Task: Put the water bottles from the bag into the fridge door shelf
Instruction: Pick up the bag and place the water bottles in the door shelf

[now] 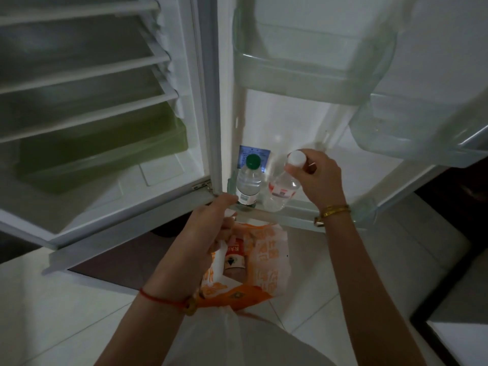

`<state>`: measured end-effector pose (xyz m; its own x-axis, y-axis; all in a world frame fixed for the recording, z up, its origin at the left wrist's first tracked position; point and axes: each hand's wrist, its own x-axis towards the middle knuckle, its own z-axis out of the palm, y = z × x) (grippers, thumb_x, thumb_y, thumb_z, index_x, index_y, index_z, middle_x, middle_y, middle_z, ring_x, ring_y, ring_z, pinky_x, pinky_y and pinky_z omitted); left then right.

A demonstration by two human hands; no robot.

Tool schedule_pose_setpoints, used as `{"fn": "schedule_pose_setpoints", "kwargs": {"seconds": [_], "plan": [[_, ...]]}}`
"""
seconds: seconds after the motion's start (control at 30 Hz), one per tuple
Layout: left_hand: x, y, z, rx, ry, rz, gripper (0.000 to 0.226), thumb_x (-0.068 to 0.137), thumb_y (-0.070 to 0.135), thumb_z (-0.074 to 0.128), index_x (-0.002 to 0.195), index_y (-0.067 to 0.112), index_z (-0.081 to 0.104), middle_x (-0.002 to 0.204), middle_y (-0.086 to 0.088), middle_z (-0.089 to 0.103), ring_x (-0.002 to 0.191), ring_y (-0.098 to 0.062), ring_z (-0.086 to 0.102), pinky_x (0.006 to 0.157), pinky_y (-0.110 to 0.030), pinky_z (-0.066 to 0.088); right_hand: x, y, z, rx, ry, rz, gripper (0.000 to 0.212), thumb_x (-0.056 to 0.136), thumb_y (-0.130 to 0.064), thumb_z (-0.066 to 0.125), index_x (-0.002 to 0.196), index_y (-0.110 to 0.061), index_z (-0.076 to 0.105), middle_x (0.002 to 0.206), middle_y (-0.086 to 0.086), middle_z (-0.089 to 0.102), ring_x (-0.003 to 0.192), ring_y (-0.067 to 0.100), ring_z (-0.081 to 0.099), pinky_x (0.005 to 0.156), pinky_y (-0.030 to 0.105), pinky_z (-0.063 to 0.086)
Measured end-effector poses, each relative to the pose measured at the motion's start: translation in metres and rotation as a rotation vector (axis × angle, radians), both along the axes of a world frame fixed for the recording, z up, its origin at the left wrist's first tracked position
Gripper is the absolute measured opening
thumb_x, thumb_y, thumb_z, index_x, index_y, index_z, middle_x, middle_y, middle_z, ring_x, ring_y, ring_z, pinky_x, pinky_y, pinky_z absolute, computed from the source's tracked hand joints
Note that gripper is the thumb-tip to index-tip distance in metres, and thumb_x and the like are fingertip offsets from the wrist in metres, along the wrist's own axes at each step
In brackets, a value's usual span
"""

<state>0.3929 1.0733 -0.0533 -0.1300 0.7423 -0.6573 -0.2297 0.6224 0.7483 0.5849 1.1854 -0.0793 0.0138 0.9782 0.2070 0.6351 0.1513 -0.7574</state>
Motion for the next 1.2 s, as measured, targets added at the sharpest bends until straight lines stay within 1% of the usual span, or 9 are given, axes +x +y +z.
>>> {"fn": "schedule_pose_setpoints", "kwargs": {"seconds": [0.13, 0.27, 0.47, 0.63, 0.8, 0.87, 0.97, 1.13, 1.2], "plan": [[0.000, -0.002, -0.005, 0.033, 0.005, -0.017, 0.029, 0.078, 0.047, 0.064, 0.075, 0.018, 0.062, 0.052, 0.008, 0.057, 0.048, -0.009, 0.047, 0.058, -0.027, 0.034, -0.010, 0.013, -0.019, -0.078, -0.023, 0.005, 0.027, 0.081, -0.018, 0.075, 0.105, -0.006, 0.071, 0.103, 0.013, 0.071, 0.093, 0.027, 0.064, 0.087, 0.037, 0.052], [-0.001, 0.000, -0.007, -0.013, -0.139, 0.026, 0.043, 0.086, 0.037, 0.063, 0.048, 0.019, 0.054, 0.037, 0.009, 0.039, 0.028, -0.004, 0.030, 0.060, -0.029, 0.024, -0.015, 0.019, -0.030, -0.134, -0.034, -0.003, 0.025, 0.081, -0.018, 0.074, 0.102, -0.004, 0.071, 0.098, 0.016, 0.071, 0.092, 0.030, 0.064, 0.081, 0.032, 0.047], [0.000, 0.004, -0.005, -0.011, -0.069, -0.010, 0.039, 0.090, 0.035, 0.059, 0.057, 0.016, 0.050, 0.032, 0.007, 0.038, 0.024, -0.003, 0.029, 0.058, -0.029, 0.026, -0.018, 0.015, -0.038, -0.194, 0.018, -0.041, 0.028, 0.084, -0.019, 0.073, 0.106, -0.004, 0.069, 0.100, 0.017, 0.070, 0.095, 0.031, 0.063, 0.088, 0.041, 0.051], [-0.002, 0.004, -0.003, -0.020, -0.049, 0.005, 0.043, 0.090, 0.034, 0.060, 0.050, 0.019, 0.051, 0.032, 0.008, 0.040, 0.025, -0.002, 0.028, 0.055, -0.027, 0.023, -0.013, 0.000, -0.036, -0.310, 0.067, -0.112, 0.053, 0.079, -0.031, 0.079, 0.115, -0.004, 0.051, 0.086, 0.005, 0.057, 0.080, 0.019, 0.055, 0.074, 0.028, 0.043], [-0.004, 0.001, 0.002, -0.031, -0.026, -0.068, 0.037, 0.092, 0.037, 0.056, 0.061, 0.019, 0.048, 0.029, 0.009, 0.038, 0.023, -0.002, 0.029, 0.050, -0.024, 0.025, -0.024, -0.038, -0.085, -0.848, -0.482, 0.229, 0.030, 0.087, -0.036, 0.069, 0.085, -0.007, 0.068, 0.088, 0.008, 0.073, 0.074, 0.017, 0.066, 0.074, 0.028, 0.057], [-0.004, -0.002, 0.005, -0.034, 0.001, -0.069, 0.036, 0.091, 0.037, 0.057, 0.061, 0.020, 0.048, 0.031, 0.009, 0.039, 0.028, -0.003, 0.030, 0.049, -0.023, 0.026, -0.038, -0.060, -0.117, -1.120, -0.442, 0.301, 0.027, 0.091, -0.031, 0.066, 0.102, -0.006, 0.068, 0.094, 0.007, 0.074, 0.075, 0.016, 0.071, 0.067, 0.023, 0.059], [-0.007, -0.007, 0.011, -0.022, 0.019, -0.057, 0.033, 0.091, 0.036, 0.059, 0.064, 0.019, 0.049, 0.031, 0.010, 0.039, 0.035, -0.006, 0.034, 0.053, -0.025, 0.027, -0.057, -0.088, -0.154, -1.268, -0.445, 0.403, 0.035, 0.097, -0.025, 0.056, 0.123, -0.002, 0.058, 0.116, 0.017, 0.068, 0.094, 0.027, 0.069, 0.069, 0.029, 0.057], [-0.014, -0.014, 0.014, -0.007, 0.008, -0.059, 0.031, 0.092, 0.035, 0.057, 0.068, 0.015, 0.051, 0.033, 0.010, 0.038, 0.035, -0.006, 0.033, 0.048, -0.021, 0.033, -0.064, -0.096, -0.185, -1.381, -0.467, 0.486, 0.037, 0.096, -0.032, 0.053, 0.124, -0.008, 0.056, 0.110, 0.013, 0.065, 0.085, 0.023, 0.063, 0.082, 0.039, 0.058], [-0.015, -0.016, 0.014, 0.003, -0.019, -0.056, 0.031, 0.092, 0.033, 0.056, 0.068, 0.014, 0.052, 0.035, 0.011, 0.036, 0.028, -0.004, 0.029, 0.054, -0.025, 0.033, -0.066, -0.097, -0.175, -1.366, -0.511, 0.543, 0.022, 0.097, -0.026, 0.053, 0.107, -0.008, 0.060, 0.094, 0.007, 0.063, 0.071, 0.015, 0.059, 0.069, 0.032, 0.057]]}}
